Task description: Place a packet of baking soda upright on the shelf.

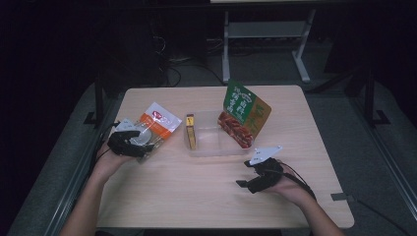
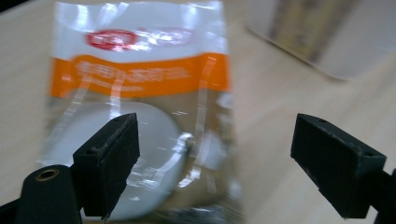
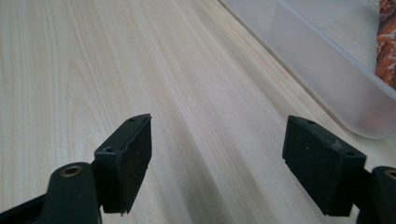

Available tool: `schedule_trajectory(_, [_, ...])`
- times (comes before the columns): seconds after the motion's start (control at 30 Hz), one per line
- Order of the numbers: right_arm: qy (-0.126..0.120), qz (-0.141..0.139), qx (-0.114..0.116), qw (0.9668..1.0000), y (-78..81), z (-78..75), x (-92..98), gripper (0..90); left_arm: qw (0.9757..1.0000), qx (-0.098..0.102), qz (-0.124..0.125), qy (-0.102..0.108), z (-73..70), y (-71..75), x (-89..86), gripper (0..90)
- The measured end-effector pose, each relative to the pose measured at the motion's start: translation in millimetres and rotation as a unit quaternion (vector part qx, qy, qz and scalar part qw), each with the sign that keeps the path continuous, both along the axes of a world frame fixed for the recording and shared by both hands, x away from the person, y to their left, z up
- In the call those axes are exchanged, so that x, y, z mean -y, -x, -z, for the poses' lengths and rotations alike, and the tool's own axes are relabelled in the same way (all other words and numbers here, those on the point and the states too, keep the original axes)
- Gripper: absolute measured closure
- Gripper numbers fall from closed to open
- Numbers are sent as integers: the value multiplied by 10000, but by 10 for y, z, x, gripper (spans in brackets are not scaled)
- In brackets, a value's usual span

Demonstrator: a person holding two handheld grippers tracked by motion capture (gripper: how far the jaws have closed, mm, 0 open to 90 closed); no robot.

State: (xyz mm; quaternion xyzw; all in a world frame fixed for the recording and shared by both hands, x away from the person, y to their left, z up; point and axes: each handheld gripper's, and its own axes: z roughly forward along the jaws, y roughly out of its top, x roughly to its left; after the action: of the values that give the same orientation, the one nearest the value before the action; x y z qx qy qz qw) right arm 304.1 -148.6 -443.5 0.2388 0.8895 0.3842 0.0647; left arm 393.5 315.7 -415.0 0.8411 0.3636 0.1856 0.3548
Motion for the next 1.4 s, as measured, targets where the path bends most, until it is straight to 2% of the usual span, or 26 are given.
schedule_trajectory(0.03, [0, 23, -20, 10000, 3, -3, 3, 235, 9998, 14, -129, -122, -4, -113, -60, 150])
schedule_trajectory(0.07, [0, 23, -20, 10000, 3, -3, 3, 235, 9998, 14, -129, -122, -4, -113, -60, 149])
schedule_trajectory(0.1, [0, 22, -8, 10000, 3, -4, 7, 235, 9996, -21, -216, -164, 5, -249, -130, 149])
schedule_trajectory(0.13, [0, 22, -8, 10000, 3, -4, 7, 235, 9996, -21, -216, -164, 5, -249, -130, 149])
schedule_trajectory(0.2, [-1, 16, 19, 10000, -3, -4, 15, 235, 9992, -68, -366, -171, 42, -416, -213, 149])
schedule_trajectory(0.27, [-36, 23, 21, 10000, -4, -7, 20, 236, 9988, -78, -418, -232, 68, -498, -251, 149])
schedule_trajectory(0.3, [-44, 24, 17, 10000, -5, -7, 21, 236, 9985, -165, -456, -251, 83, -564, -285, 149])
schedule_trajectory(0.4, [-29, 26, 10, 10000, -8, -4, 24, 236, 9987, -191, -445, -132, 113, -644, -322, 150])
schedule_trajectory(0.43, [-22, 33, -4, 10000, -8, -1, 24, 236, 9990, -135, -429, -82, 130, -675, -341, 150])
schedule_trajectory(0.47, [-14, 31, -15, 10000, -7, 0, 24, 236, 9988, -185, -448, 35, 150, -705, -354, 151])
schedule_trajectory(0.5, [-3, 22, -12, 10000, -6, 2, 24, 236, 9978, -387, -537, 19, 198, -761, -376, 151])
schedule_trajectory(0.53, [-3, 22, -12, 10000, -6, 2, 24, 236, 9978, -387, -537, 19, 198, -761, -376, 151])
schedule_trajectory(0.57, [-2, 25, -12, 10000, -5, 1, 24, 236, 9969, -533, -580, 88, 245, -817, -415, 156])
schedule_trajectory(0.6, [-2, 25, -12, 10000, -5, 1, 24, 236, 9969, -533, -580, 88, 245, -817, -415, 178])
schedule_trajectory(0.63, [-1, 25, -15, 10000, -5, 1, 24, 236, 9964, -595, -566, 199, 263, -838, -438, 178])
schedule_trajectory(0.7, [8, 28, -32, 10000, -4, 3, 26, 236, 9956, -704, -536, 305, 303, -861, -461, 228])
schedule_trajectory(0.73, [5, 24, -45, 10000, -4, 4, 25, 237, 9942, -865, -507, 394, 344, -873, -475, 236])
schedule_trajectory(0.77, [16, -1, -23, 10000, -7, 8, 26, 239, 9935, -940, -458, 457, 351, -878, -492, 252])
schedule_trajectory(0.8, [16, -1, -23, 10000, -7, 8, 26, 239, 9935, -940, -458, 457, 351, -878, -492, 280])
schedule_trajectory(0.87, [22, -20, -40, 10000, -3, 12, 21, 240, 9912, -1056, -435, 669, 369, -881, -510, 327])
schedule_trajectory(0.93, [28, -28, -46, 10000, -3, 12, 20, 240, 9903, -1116, -387, 737, 377, -878, -511, 362])
schedule_trajectory(1.03, [39, -40, -57, 10000, 0, 14, 12, 241, 9895, -1196, -294, 750, 415, -870, -481, 486])
schedule_trajectory(1.17, [43, -44, -39, 10000, -2, 15, 15, 242, 9899, -1227, -211, 678, 410, -855, -476, 658])
schedule_trajectory(1.2, [43, -44, -39, 10000, -2, 15, 15, 242, 9899, -1227, -211, 678, 410, -855, -476, 734])
schedule_trajectory(1.27, [49, -41, -38, 10000, -4, 15, 17, 242, 9890, -1247, -203, 775, 391, -840, -485, 825])
schedule_trajectory(1.4, [46, -38, -73, 10000, -1, 15, 21, 249, 9886, -1202, -200, 886, 381, -805, -513, 882])
